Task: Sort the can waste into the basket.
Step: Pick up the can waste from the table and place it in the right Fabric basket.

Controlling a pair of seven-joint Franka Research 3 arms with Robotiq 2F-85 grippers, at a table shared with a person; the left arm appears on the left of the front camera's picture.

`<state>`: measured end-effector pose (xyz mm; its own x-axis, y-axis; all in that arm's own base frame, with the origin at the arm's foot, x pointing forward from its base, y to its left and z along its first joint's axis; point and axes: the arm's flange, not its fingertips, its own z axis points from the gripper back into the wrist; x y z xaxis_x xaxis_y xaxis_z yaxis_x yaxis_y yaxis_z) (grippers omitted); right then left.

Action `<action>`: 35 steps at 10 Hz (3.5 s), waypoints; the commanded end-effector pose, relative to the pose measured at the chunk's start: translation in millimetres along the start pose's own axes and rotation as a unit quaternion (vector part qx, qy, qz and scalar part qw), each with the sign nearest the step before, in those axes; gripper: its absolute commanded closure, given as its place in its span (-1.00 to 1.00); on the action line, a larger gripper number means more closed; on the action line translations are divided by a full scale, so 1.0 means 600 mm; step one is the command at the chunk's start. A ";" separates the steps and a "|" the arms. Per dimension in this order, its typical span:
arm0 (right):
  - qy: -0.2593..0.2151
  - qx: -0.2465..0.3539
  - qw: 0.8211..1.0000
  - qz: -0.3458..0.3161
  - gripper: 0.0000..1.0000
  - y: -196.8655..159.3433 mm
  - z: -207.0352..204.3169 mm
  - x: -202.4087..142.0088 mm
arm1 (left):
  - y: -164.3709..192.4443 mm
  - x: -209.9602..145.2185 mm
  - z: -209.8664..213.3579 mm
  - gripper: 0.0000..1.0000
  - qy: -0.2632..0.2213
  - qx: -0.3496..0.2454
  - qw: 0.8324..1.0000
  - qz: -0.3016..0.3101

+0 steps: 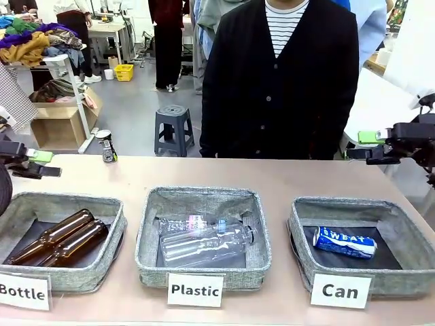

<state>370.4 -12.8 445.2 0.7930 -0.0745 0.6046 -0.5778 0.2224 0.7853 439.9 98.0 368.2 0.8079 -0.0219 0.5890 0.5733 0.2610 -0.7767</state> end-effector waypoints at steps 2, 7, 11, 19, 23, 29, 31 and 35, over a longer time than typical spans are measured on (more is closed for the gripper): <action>0.005 0.001 1.000 -0.007 -1.00 0.005 0.005 -0.006 | 0.020 0.064 -0.002 -1.00 0.033 0.021 0.999 -0.031; 0.005 0.001 1.000 -0.007 -1.00 0.005 0.005 -0.006 | 0.160 0.289 0.054 -1.00 0.107 0.271 0.880 -0.376; 0.005 0.001 1.000 -0.007 -1.00 0.005 0.005 -0.006 | 0.231 0.335 0.008 -1.00 0.203 0.256 0.844 -0.425; 0.005 0.001 1.000 -0.007 -1.00 0.005 0.005 -0.006 | 0.318 0.362 -0.013 -1.00 0.176 0.268 0.841 -0.435; 0.005 0.001 1.000 -0.007 -1.00 0.005 0.005 -0.006 | 0.373 0.370 -0.077 -1.00 0.156 0.232 0.845 -0.457; 0.005 0.001 1.000 -0.007 -1.00 0.005 0.005 -0.006 | 0.432 0.384 -0.106 -1.00 0.117 0.177 0.869 -0.448; 0.005 0.001 1.000 -0.007 -1.00 0.005 0.005 -0.006 | 0.441 0.389 -0.124 -1.00 0.113 0.143 0.873 -0.453; 0.005 0.001 1.000 -0.007 -1.00 0.005 0.005 -0.006 | 0.445 0.403 -0.149 -1.00 0.103 0.106 0.871 -0.468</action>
<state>369.1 -12.9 443.9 0.7945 -0.0762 0.6024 -0.5755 0.2220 0.7871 784.5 74.0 280.2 0.0166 -0.5011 0.8652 0.9732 0.2065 0.1009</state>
